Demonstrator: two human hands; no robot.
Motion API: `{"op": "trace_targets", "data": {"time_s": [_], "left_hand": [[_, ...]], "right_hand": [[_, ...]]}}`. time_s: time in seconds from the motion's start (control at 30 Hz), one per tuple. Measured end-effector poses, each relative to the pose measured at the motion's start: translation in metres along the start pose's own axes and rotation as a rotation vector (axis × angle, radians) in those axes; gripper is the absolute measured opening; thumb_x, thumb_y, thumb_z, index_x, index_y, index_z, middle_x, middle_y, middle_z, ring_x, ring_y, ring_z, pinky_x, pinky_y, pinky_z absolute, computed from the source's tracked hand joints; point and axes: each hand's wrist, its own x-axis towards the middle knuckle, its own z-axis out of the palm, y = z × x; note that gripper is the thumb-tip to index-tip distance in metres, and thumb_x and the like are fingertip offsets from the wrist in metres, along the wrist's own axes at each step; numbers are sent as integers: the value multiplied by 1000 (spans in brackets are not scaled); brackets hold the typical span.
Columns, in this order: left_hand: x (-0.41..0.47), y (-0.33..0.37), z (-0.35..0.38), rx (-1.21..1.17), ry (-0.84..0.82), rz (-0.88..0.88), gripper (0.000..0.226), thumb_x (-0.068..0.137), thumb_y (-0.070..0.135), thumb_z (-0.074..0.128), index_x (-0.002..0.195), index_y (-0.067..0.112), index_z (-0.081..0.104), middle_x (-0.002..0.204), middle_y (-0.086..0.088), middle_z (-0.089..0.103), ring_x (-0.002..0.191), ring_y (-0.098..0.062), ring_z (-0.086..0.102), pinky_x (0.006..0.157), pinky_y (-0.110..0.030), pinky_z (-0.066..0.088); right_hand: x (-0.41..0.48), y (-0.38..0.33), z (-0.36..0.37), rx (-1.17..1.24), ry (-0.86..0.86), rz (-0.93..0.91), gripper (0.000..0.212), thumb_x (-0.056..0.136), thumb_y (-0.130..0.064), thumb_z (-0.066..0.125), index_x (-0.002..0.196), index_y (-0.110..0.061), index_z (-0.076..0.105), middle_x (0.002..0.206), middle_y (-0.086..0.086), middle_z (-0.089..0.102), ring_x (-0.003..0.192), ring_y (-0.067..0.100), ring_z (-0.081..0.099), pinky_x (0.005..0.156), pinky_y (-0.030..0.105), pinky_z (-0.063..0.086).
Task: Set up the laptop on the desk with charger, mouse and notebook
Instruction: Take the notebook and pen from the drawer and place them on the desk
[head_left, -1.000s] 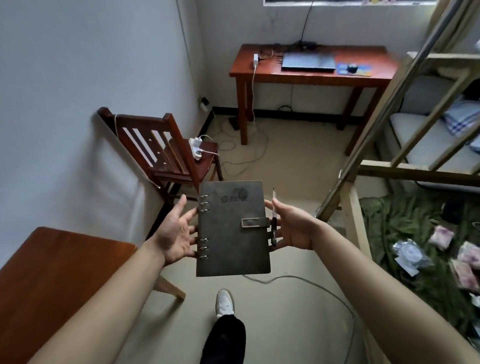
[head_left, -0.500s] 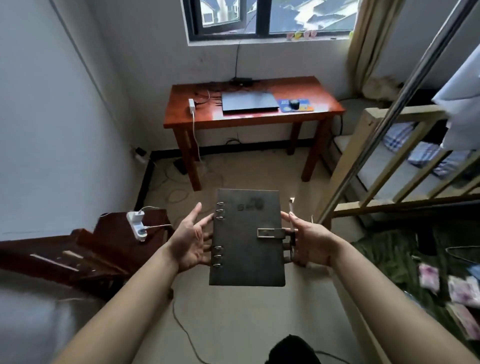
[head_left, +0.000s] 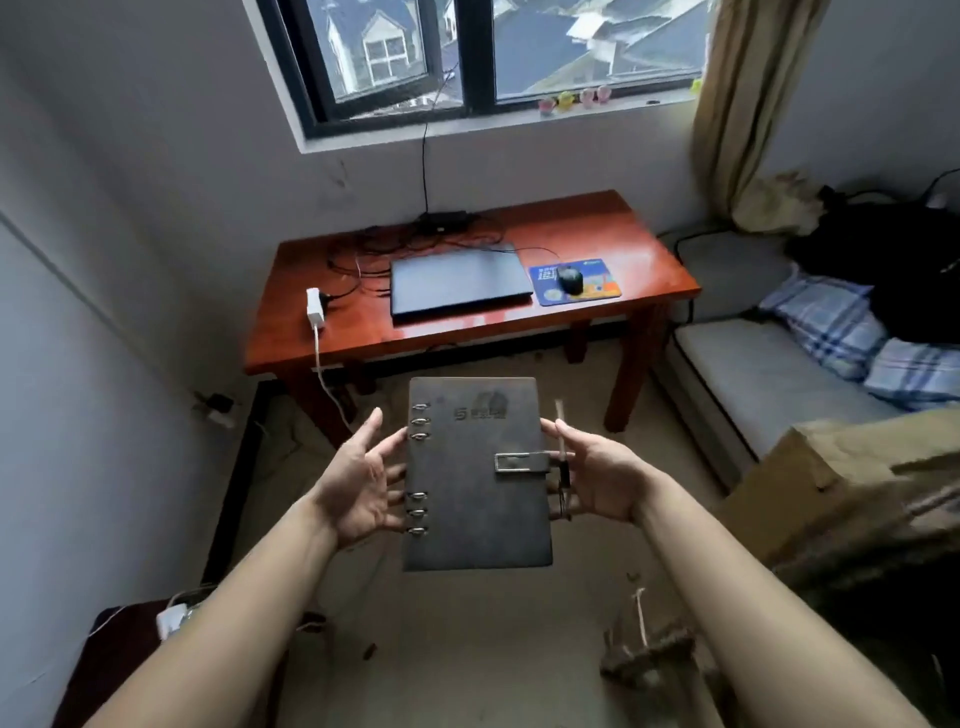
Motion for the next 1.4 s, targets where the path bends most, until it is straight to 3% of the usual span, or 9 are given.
{"op": "trace_targets", "data": {"time_s": [0.1,0.27,0.47,0.63,0.87,0.93,1.07,1.17,1.4], "left_hand": [[42,50,-7,-15,-8,26,69,82,84,35,133,44,59,134,-7,64,118,-34,64,91,-61,50],[154,140,-31,15,-25,7,70,84,84,30,133,43,59,133,-9,65,120,-37,61,90,-59,51],[281,250,-44,42,-81,-44,69,87,81,29,137,41,55,134,-5,65,125,-37,56,104,-63,39],[368,348,-29,73,-172,-84,70,87,80,33,146,43,41,137,-11,62,125,-37,58,104,-62,40],[497,416,8,79,-241,-156,72,86,81,35,148,44,39,139,-8,60,125,-36,58,105,-69,36],[538,426,20,62,-217,-159,73,86,80,35,149,44,36,137,-8,63,124,-36,59,103,-70,37],[612,449,43,39,-161,-157,70,87,79,36,148,44,39,134,-7,64,122,-34,61,99,-66,43],[667,470,72,-3,-37,-179,63,88,76,38,142,44,46,130,-7,67,117,-33,62,99,-61,45],[782,501,113,-116,171,-241,50,91,68,45,129,39,58,118,-8,68,112,-34,63,101,-59,44]], "right_hand": [[46,-50,-12,7,18,-2,38,99,-49,52,132,-35,63,134,14,64,117,39,62,96,62,48],[146,-138,-37,-28,87,33,36,82,-56,63,104,-33,80,115,5,74,92,27,68,78,44,57],[242,-234,-72,13,208,35,53,92,-55,59,126,-15,71,127,12,67,86,27,67,80,45,56],[286,-316,-106,110,294,-54,40,92,-48,60,125,-26,68,91,3,70,68,25,67,61,37,56],[353,-390,-199,117,345,-38,34,80,-53,66,98,-30,82,98,5,71,84,27,67,79,46,56],[382,-412,-237,117,337,-12,36,82,-52,67,105,-28,80,105,7,70,91,29,66,92,54,51],[437,-462,-305,113,329,40,38,98,-46,56,132,-33,63,111,10,61,88,29,64,78,51,58],[474,-509,-348,89,307,112,31,101,-44,50,130,-37,60,100,4,65,81,23,64,66,41,57],[564,-589,-437,-14,295,252,22,103,-47,46,115,-37,61,108,2,62,96,26,61,82,46,50]]}}
